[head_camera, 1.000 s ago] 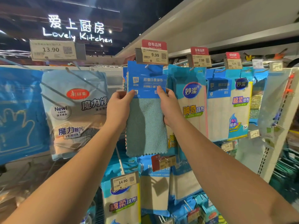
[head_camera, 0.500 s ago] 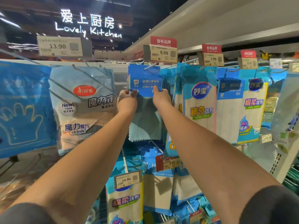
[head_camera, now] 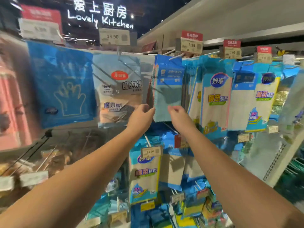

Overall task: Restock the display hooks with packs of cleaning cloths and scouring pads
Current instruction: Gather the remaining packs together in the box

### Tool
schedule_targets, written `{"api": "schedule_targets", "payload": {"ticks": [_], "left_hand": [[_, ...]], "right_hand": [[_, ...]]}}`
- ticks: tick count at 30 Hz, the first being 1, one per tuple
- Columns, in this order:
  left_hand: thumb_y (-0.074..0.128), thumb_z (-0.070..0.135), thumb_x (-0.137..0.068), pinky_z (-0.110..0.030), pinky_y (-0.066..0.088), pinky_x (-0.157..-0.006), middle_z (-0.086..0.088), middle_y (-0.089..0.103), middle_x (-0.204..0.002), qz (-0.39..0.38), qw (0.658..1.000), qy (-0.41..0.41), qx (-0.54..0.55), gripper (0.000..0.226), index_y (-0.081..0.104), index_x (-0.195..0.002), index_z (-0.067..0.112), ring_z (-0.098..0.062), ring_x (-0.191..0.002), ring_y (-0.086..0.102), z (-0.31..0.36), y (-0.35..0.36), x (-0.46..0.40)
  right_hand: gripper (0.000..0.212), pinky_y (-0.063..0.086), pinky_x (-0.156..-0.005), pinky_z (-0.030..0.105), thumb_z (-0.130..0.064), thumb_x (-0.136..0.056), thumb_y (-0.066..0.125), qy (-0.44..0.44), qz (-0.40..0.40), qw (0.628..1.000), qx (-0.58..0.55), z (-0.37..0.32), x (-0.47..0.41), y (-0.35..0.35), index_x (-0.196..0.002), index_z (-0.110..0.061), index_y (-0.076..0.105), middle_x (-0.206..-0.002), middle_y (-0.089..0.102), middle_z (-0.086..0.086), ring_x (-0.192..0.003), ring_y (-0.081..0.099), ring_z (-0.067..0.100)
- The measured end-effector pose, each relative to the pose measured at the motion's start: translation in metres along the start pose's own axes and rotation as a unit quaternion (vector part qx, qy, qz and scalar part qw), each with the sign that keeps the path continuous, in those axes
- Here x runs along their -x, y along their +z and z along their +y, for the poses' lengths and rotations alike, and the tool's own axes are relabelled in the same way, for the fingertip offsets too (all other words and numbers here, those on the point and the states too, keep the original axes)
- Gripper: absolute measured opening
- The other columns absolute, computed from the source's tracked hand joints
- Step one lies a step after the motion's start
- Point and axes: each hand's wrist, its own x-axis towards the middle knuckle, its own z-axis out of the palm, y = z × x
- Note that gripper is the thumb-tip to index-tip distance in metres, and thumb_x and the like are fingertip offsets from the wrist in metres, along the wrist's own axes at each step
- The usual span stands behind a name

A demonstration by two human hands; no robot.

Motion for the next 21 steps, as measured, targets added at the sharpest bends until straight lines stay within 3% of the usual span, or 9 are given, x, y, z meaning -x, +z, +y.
{"api": "schedule_targets", "payload": {"ticks": [2,5,8,11,13,15,19,21], "left_hand": [[0.056,0.035,-0.099,-0.033,0.049,-0.081,0.004,0.067,-0.104,-0.021,0.999,-0.005,-0.024,0.027,0.061,-0.122,0.022,-0.017,-0.088,0.062,-0.025,-0.031,0.047],[0.058,0.034,-0.099,-0.031,0.049,-0.088,0.002,0.068,-0.114,-0.031,0.996,-0.048,-0.07,0.03,0.065,-0.124,0.018,-0.019,-0.104,0.064,-0.08,-0.091,0.118],[0.061,0.033,-0.097,-0.029,0.05,-0.081,0.0,0.07,-0.104,-0.039,0.986,-0.112,-0.114,0.022,0.068,-0.112,0.018,-0.021,-0.094,0.066,-0.145,-0.157,0.201],[0.06,0.029,-0.098,-0.025,0.04,-0.065,-0.002,0.068,-0.097,-0.052,0.97,-0.173,-0.164,0.014,0.067,-0.109,0.022,-0.02,-0.084,0.06,-0.198,-0.227,0.288],[0.061,0.028,-0.098,-0.023,0.044,-0.07,-0.007,0.072,-0.105,-0.055,0.959,-0.213,-0.181,0.021,0.069,-0.113,0.017,-0.023,-0.093,0.066,-0.229,-0.271,0.339],[0.061,0.036,-0.095,-0.031,0.048,-0.081,-0.008,0.073,-0.11,-0.06,0.945,-0.253,-0.198,0.028,0.069,-0.112,0.015,-0.025,-0.101,0.068,-0.256,-0.315,0.391],[0.058,0.03,-0.098,-0.033,0.046,-0.082,-0.009,0.07,-0.112,-0.058,0.915,-0.303,-0.262,0.026,0.07,-0.112,0.012,-0.028,-0.107,0.066,-0.296,-0.396,0.471],[0.056,0.03,-0.099,-0.032,0.045,-0.081,-0.01,0.068,-0.116,-0.057,0.899,-0.314,-0.298,0.026,0.068,-0.114,0.012,-0.029,-0.109,0.064,-0.311,-0.434,0.5]], "right_hand": [[0.044,0.04,-0.087,0.03,-0.046,-0.1,0.046,-0.001,-0.027,0.999,0.033,0.005,0.05,0.014,-0.131,-0.016,0.057,-0.115,0.06,0.002,-0.104,0.056,0.021],[0.034,0.034,-0.075,0.027,-0.04,-0.101,0.049,-0.01,-0.088,0.993,0.077,0.011,0.132,0.048,-0.118,-0.014,0.063,-0.1,0.06,-0.001,-0.092,0.053,0.017],[0.039,0.033,-0.067,0.031,-0.039,-0.103,0.046,0.006,-0.162,0.982,0.102,0.018,0.216,0.095,-0.116,-0.006,0.063,-0.095,0.061,0.011,-0.082,0.052,0.019],[0.034,0.038,-0.071,0.031,-0.043,-0.102,0.047,0.026,-0.245,0.961,0.128,0.025,0.294,0.153,-0.11,-0.014,0.063,-0.099,0.063,0.007,-0.083,0.054,0.018],[0.032,0.04,-0.07,0.033,-0.042,-0.1,0.049,0.027,-0.298,0.944,0.141,0.026,0.342,0.195,-0.101,-0.014,0.064,-0.086,0.061,0.004,-0.073,0.054,0.019],[0.034,0.039,-0.066,0.035,-0.04,-0.099,0.05,0.015,-0.354,0.92,0.164,0.023,0.388,0.238,-0.095,-0.009,0.063,-0.074,0.056,0.004,-0.066,0.051,0.02],[0.031,0.034,-0.064,0.033,-0.035,-0.099,0.052,-0.046,-0.437,0.874,0.208,0.0,0.466,0.314,-0.096,-0.008,0.066,-0.087,0.06,0.008,-0.083,0.057,0.026],[0.033,0.039,-0.07,0.033,-0.033,-0.099,0.053,-0.067,-0.467,0.855,0.215,-0.013,0.497,0.352,-0.104,-0.004,0.066,-0.096,0.062,0.01,-0.095,0.06,0.028]]}}
